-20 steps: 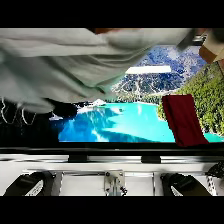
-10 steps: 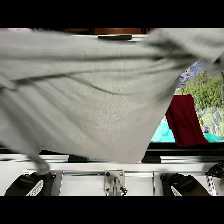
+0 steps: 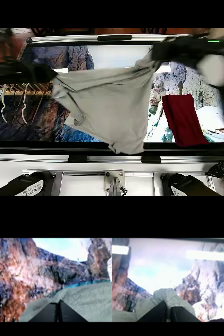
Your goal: Fold the shirts.
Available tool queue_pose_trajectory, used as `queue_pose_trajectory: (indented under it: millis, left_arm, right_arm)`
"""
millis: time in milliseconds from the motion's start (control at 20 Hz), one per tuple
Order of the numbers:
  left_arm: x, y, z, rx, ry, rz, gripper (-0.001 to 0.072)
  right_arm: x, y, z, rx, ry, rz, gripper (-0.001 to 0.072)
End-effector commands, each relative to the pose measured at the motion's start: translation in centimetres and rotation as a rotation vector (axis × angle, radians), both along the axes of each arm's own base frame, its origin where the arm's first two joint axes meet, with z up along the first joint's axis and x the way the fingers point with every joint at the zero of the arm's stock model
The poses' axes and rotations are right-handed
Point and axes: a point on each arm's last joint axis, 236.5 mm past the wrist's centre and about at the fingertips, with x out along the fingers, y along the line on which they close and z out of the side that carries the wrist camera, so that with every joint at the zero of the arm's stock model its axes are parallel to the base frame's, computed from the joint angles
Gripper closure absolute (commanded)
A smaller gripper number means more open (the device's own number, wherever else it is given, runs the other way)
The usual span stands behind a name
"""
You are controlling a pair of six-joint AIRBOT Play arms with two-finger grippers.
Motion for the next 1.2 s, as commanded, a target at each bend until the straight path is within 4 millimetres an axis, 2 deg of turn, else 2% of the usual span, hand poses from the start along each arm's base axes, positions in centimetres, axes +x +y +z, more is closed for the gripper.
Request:
queue_pose_trajectory:
  millis: [0, 150, 200, 250, 300, 350, 400, 450, 500, 600, 650, 700, 750, 800, 850, 950, 1000, 1050, 1150]
  left_arm:
    - [3.4, -2.0, -8.9, -0.060, 0.194, 0.006, 0.0673]
    - [3.9, -4.1, -15.0, -0.137, 0.365, 0.000, 0.0673]
    - [3.7, -4.7, -16.4, -0.161, 0.414, -0.003, 0.0673]
    - [3.3, -5.0, -17.4, -0.176, 0.457, -0.008, 0.0665]
    - [2.9, -4.9, -17.9, -0.171, 0.482, -0.015, 0.0622]
    - [2.5, -4.3, -17.9, -0.160, 0.499, -0.017, 0.0471]
    - [1.9, -2.9, -17.7, -0.133, 0.530, -0.022, 0.0228]
    - [1.2, -0.7, -17.4, -0.081, 0.570, -0.026, 0.0129]
    - [0.3, 2.2, -17.1, -0.009, 0.613, -0.016, 0.0130]
    - [-2.3, 8.4, -16.2, 0.118, 0.727, 0.033, 0.0132]
    - [-3.9, 10.6, -15.8, 0.148, 0.777, 0.060, 0.0150]
    - [-5.1, 12.0, -15.5, 0.167, 0.794, 0.060, 0.0173]
    - [-6.1, 12.7, -15.4, 0.171, 0.787, 0.051, 0.0173]
    - [-7.0, 12.9, -15.7, 0.177, 0.772, 0.035, 0.0172]
    - [-8.3, 12.7, -16.8, 0.182, 0.776, 0.009, 0.0170]
    - [-11.0, 10.3, -20.3, 0.124, 0.826, -0.021, 0.0125]
    - [-12.1, 9.0, -22.4, 0.103, 0.845, -0.048, 0.0120]
    - [-12.6, 8.2, -24.1, 0.097, 0.847, -0.046, 0.0119]
    - [-12.1, 7.5, -26.6, 0.105, 0.793, -0.021, 0.0120]
  right_arm:
    - [5.1, 2.9, -11.1, -0.017, 0.192, -0.023, 0.0631]
    - [4.5, 5.7, -21.2, 0.019, 0.462, -0.015, 0.0631]
    - [4.1, 6.5, -23.2, 0.038, 0.520, -0.012, 0.0632]
    - [3.8, 7.0, -24.3, 0.052, 0.554, -0.009, 0.0631]
    - [3.8, 7.1, -24.6, 0.055, 0.562, -0.009, 0.0609]
    - [3.8, 6.9, -24.3, 0.048, 0.555, -0.010, 0.0488]
    - [3.6, 6.3, -23.6, 0.025, 0.548, -0.009, 0.0248]
    - [3.1, 4.9, -22.6, -0.030, 0.542, -0.007, 0.0184]
    - [2.4, 3.0, -21.5, -0.094, 0.544, -0.017, 0.0183]
    - [0.3, -1.9, -19.3, -0.243, 0.580, -0.061, 0.0184]
    - [-0.8, -4.4, -18.7, -0.316, 0.620, -0.057, 0.0184]
    - [-2.2, -7.0, -18.7, -0.349, 0.690, -0.061, 0.0187]
    - [-3.9, -9.2, -19.2, -0.316, 0.772, -0.089, 0.0226]
    - [-5.3, -10.2, -19.8, -0.235, 0.836, -0.109, 0.0226]
    - [-6.7, -10.3, -20.7, -0.127, 0.883, -0.115, 0.0226]
    - [-9.0, -9.8, -22.6, 0.006, 0.937, -0.114, 0.0225]
    - [-10.3, -9.7, -23.6, 0.019, 0.958, -0.116, 0.0225]
    - [-11.6, -9.6, -24.5, 0.027, 0.984, -0.117, 0.0224]
    - [-14.1, -9.1, -26.0, 0.049, 1.041, -0.108, 0.0205]
